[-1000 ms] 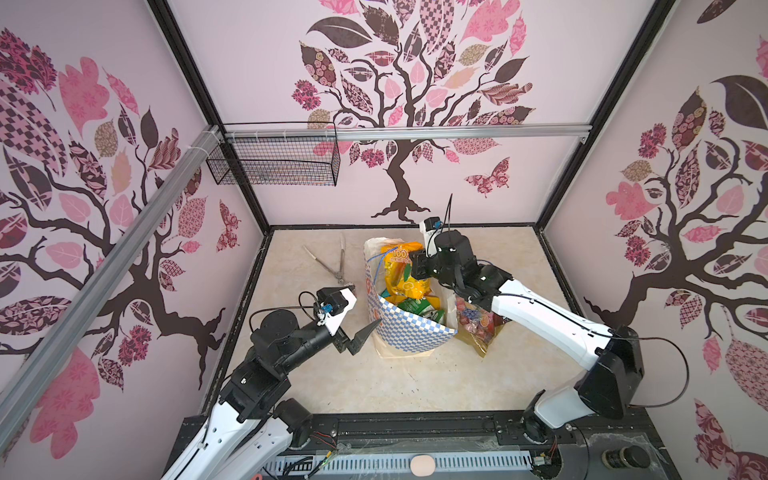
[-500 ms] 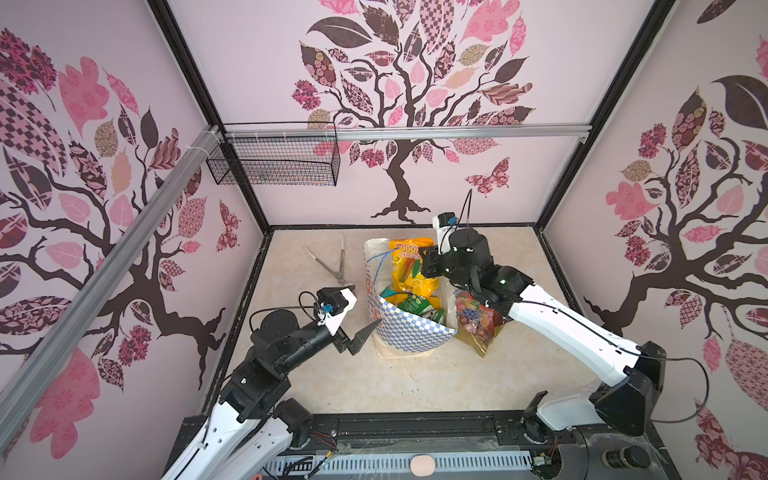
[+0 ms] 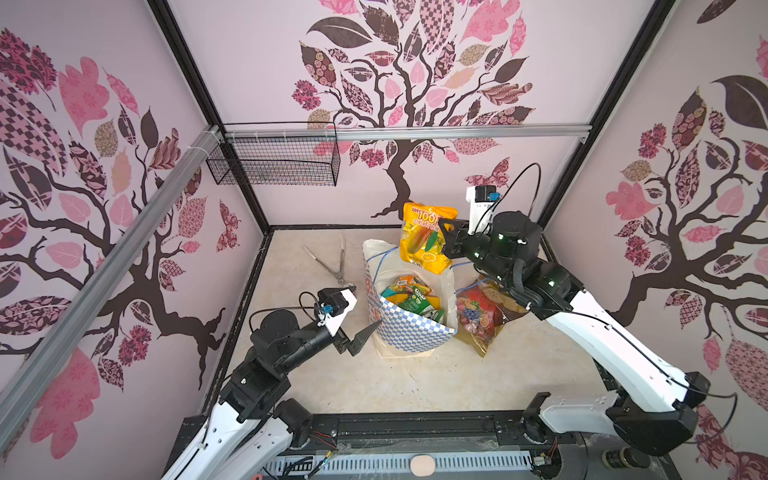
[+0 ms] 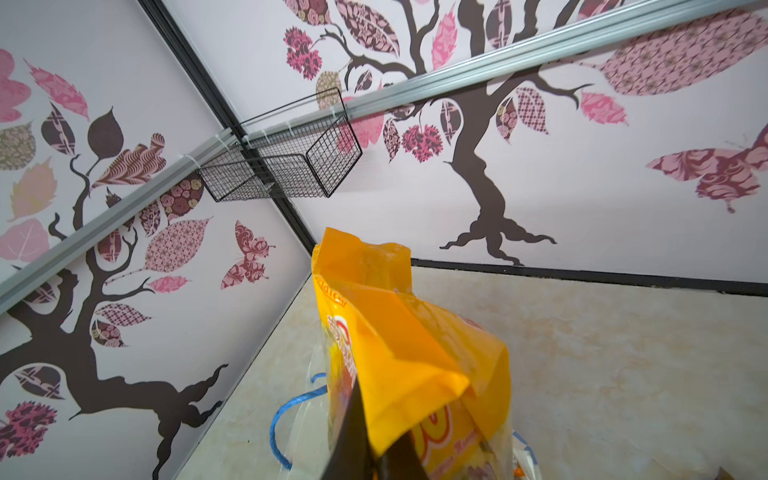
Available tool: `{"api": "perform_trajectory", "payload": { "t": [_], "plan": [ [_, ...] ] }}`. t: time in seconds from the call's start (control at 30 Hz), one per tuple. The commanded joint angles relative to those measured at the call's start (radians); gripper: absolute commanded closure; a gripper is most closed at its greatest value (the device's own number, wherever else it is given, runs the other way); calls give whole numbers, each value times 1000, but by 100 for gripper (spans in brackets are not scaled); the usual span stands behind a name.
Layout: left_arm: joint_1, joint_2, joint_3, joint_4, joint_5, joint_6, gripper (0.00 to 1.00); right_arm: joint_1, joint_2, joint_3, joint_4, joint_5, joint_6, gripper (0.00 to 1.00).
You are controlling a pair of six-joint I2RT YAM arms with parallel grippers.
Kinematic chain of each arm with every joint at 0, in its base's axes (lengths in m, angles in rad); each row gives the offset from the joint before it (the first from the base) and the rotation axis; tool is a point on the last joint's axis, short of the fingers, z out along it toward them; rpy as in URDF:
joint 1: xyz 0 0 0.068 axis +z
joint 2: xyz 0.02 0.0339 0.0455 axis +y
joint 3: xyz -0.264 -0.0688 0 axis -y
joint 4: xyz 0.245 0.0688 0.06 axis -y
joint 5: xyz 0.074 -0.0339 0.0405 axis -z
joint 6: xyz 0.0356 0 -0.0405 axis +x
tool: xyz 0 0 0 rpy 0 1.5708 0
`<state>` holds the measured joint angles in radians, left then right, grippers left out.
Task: Take the snacks out of the paper bag
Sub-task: 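Carry the yellow bag away with the right gripper while the left arm reaches in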
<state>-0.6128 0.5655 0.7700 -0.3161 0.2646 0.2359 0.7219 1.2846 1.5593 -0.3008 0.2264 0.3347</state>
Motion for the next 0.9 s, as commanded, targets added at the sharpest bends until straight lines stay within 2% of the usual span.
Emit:
{"api": "perform_trajectory", "payload": {
  "t": [0.0, 0.13, 0.23, 0.33, 0.43, 0.5, 0.6, 0.7, 0.87],
  "plan": [
    [2, -7, -11, 12, 29, -7, 5, -26, -42, 96, 37, 83, -59, 100],
    [-5, -4, 1, 15, 61, -27, 5, -167, -34, 137, 5, 13, -2, 100],
    [-13, 5, 11, 33, 91, -67, 2, -326, -32, 143, 11, -81, 64, 100],
    [-17, 83, 63, 56, 99, -147, 2, -500, -6, 166, -14, -212, 158, 100],
    [-59, 206, 221, -42, 49, -224, 1, -653, 17, 149, -22, -333, 243, 100],
    [-135, 290, 324, -103, -37, -237, 1, -734, 19, 100, 4, -386, 283, 100],
    [-221, 415, 463, -194, -104, -259, 1, -836, 33, 9, 50, -456, 345, 100],
    [-244, 537, 604, -294, -121, -319, 1, -899, 72, -55, 81, -552, 396, 100],
    [-256, 641, 698, -334, -188, -393, 1, -900, 123, -143, 138, -621, 416, 100]
  ]
}}
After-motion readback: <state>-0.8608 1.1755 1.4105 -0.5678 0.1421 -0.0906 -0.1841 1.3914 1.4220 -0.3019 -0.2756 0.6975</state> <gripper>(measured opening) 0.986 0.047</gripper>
